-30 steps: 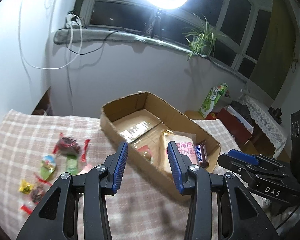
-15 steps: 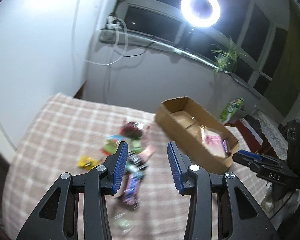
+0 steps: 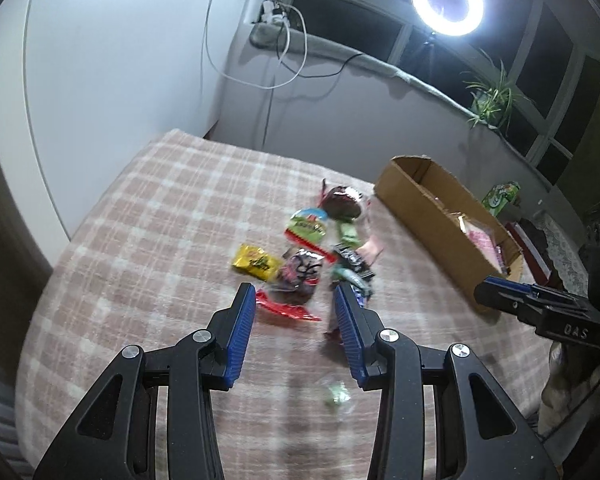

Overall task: Organize snacks
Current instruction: 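Move both grippers back over the snack pile, then grasp the red-wrapped chocolate with the left gripper while the right grasps a Snickers bar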

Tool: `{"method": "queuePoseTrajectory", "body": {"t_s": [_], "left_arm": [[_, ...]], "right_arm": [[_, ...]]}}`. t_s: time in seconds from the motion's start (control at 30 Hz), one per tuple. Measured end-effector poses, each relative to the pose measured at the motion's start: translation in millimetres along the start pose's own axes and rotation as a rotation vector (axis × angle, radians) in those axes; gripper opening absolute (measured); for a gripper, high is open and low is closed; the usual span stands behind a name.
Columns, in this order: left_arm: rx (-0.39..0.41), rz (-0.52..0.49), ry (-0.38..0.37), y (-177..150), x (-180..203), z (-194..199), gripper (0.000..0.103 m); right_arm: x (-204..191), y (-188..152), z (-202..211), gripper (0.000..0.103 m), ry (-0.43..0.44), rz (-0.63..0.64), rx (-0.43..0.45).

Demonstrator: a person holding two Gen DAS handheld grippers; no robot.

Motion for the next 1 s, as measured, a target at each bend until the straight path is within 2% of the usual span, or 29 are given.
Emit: {"method": "queuePoseTrajectory", "body": {"t_s": [0.33,0.57,0.8,1.0], "left_arm": [[-0.049,-0.042,-0.016,4.3,-5.4,-22.3,0.04],[-0.078,-0.077,-0.017,9.0,-5.3,-36.9,0.04],[-0.111,-0.103,-0.021,11.6,-6.0,-50.8,0.04],[-0.132,-0.123,-0.023,11.1,-4.5,-58.2,0.04]], "right_arm": [[-7.9,13.1,-57.4,0.047,0.126,-0.141,-0.091],[-10.3,20.0,-87.1,0.047,0.15,-0.182,-0.146],[-11.8,25.9,-105.0,0.042,0.129,-0.159,-0.181],[-15.3,29.4,-105.0,0.037,0.1,-0.069,-0.198]]}}
Point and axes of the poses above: each gripper's, at about its wrist camera, not at the fingertips, and z roughly against the way its jaws point, x to its right, y to its top, the point moved 1 cm from there along -z, roughly the way its jaws point, and after that the axes turned 14 degrees about z, right-handed, at the moved point
